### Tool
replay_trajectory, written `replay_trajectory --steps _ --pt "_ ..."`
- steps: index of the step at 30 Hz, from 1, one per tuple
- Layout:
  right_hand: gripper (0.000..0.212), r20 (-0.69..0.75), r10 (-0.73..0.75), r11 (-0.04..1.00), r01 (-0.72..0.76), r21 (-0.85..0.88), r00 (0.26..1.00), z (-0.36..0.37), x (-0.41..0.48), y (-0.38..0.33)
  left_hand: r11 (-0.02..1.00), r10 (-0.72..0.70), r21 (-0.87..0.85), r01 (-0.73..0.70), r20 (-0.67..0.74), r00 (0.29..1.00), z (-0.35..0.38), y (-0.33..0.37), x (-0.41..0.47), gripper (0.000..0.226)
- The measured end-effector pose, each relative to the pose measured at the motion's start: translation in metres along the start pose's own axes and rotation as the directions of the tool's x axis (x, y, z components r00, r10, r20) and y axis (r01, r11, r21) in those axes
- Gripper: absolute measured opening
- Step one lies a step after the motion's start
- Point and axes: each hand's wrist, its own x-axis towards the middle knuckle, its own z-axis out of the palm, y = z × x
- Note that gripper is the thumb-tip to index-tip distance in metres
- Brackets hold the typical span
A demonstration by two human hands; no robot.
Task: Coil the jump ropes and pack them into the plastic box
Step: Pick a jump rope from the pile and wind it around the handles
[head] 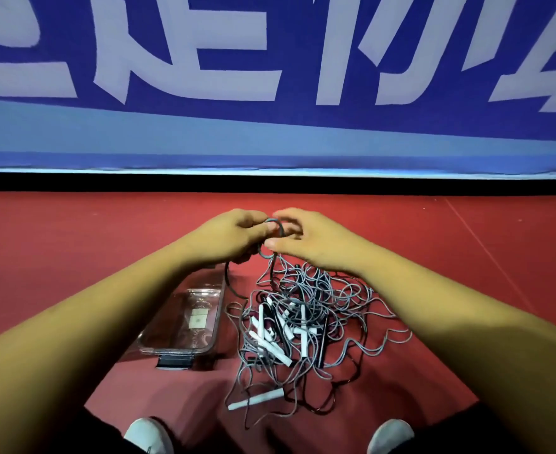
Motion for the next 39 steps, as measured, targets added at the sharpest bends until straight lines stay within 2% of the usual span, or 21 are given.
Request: replay_trajectory --steps 2,3,6,8,11,14,16,17,20,22,23,25,27,29,30,32,33,35,36,38,39 --pt "0.024 -0.005 -0.02 0.998 0.02 0.054 1.0 0.001 -0.001 -0.004 0.999 0.007 -0.049 -0.006 0.007 1.0 -0.003 0.0 0.0 0.032" --pt "0.02 -0.035 -0.031 0.992 0.035 0.118 0.999 -0.003 0.0 -0.005 0.999 0.017 -0.036 -0.017 -0.003 1.0 -0.007 0.0 0.0 0.033" --pt "0.026 -0.262 0.061 0.867 0.078 0.492 0.963 -0.023 0.005 -0.006 0.992 0.026 0.125 -0.019 -0.058 0.998 -0.031 -0.01 0.0 0.033" --pt "0.028 -0.423 0.212 0.77 0.116 0.627 0.881 -0.046 0.008 0.001 0.973 -0.022 0.226 0.038 -0.077 0.997 -0.047 -0.026 0.0 0.029" --pt "0.033 -0.565 0.277 0.913 -0.029 0.407 0.777 -0.064 0.004 0.031 0.975 -0.156 0.156 0.156 -0.011 0.988 -0.054 -0.052 -0.006 0.026" --pt "0.01 -0.362 0.268 0.96 -0.28 0.02 0.893 -0.059 -0.002 0.043 0.978 -0.175 0.115 0.173 0.012 0.984 -0.045 -0.054 -0.007 0.026" --pt "0.051 -0.168 0.188 0.936 -0.228 -0.268 0.968 -0.051 -0.003 0.034 0.986 -0.139 0.099 0.135 0.033 0.99 -0.034 -0.04 -0.005 0.026" --pt "0.063 -0.098 0.109 0.95 -0.133 -0.283 0.989 -0.044 -0.003 0.026 0.989 -0.12 0.095 0.115 0.047 0.992 -0.029 -0.033 -0.004 0.026" --pt "0.052 0.029 0.007 0.998 -0.005 -0.063 1.0 -0.013 -0.002 0.0 0.998 -0.051 0.049 0.047 0.078 0.996 -0.014 -0.014 -0.002 0.027" --pt "0.026 0.038 -0.014 0.998 0.016 -0.059 0.999 0.002 -0.001 -0.009 1.0 0.007 0.01 -0.008 0.062 0.998 -0.011 -0.01 -0.002 0.027" --pt "0.024 0.014 -0.039 0.997 0.04 -0.065 0.999 0.005 0.002 -0.011 0.999 0.035 0.006 -0.035 0.035 0.999 -0.013 -0.009 -0.001 0.027" --pt "0.028 -0.104 -0.059 0.995 0.068 0.079 0.993 0.0 0.005 -0.016 0.997 0.073 0.007 -0.073 -0.025 0.997 -0.022 -0.009 -0.001 0.029" --pt "0.03 -0.299 -0.01 0.907 0.135 0.398 0.954 -0.016 0.009 -0.019 0.995 0.058 0.089 -0.055 -0.037 0.998 -0.034 -0.017 0.001 0.029" --pt "0.03 -0.481 0.125 0.746 0.238 0.622 0.868 -0.042 0.012 -0.015 0.967 -0.069 0.244 0.073 -0.024 0.997 -0.045 -0.037 0.002 0.031" --pt "0.031 -0.55 0.177 0.741 0.257 0.62 0.816 -0.054 0.011 -0.01 0.95 -0.15 0.272 0.152 -0.027 0.988 -0.047 -0.048 0.001 0.033" --pt "0.034 -0.634 0.178 0.89 0.151 0.43 0.753 -0.069 0.008 0.013 0.954 -0.247 0.163 0.25 -0.037 0.968 -0.046 -0.065 -0.002 0.034" --pt "0.033 -0.616 0.142 0.966 0.028 0.257 0.775 -0.072 0.009 0.026 0.963 -0.26 0.065 0.263 -0.048 0.964 -0.044 -0.065 -0.003 0.032" --pt "0.014 -0.457 0.158 0.967 -0.232 -0.11 0.875 -0.069 0.003 0.039 0.974 -0.227 -0.045 0.224 -0.08 0.971 -0.04 -0.055 -0.002 0.031" --pt "0.027 -0.384 0.176 0.916 -0.294 -0.275 0.906 -0.064 0.0 0.037 0.981 -0.19 -0.053 0.187 -0.083 0.978 -0.038 -0.046 0.001 0.031" --pt "0.07 -0.241 0.084 0.896 -0.18 -0.407 0.967 -0.053 0.0 0.03 0.99 -0.107 0.084 0.11 -0.048 0.993 -0.029 -0.027 0.005 0.035" --pt "0.075 -0.177 0.012 0.929 -0.077 -0.362 0.984 -0.044 0.002 0.022 0.987 -0.076 0.143 0.078 -0.019 0.997 -0.025 -0.018 0.005 0.036"
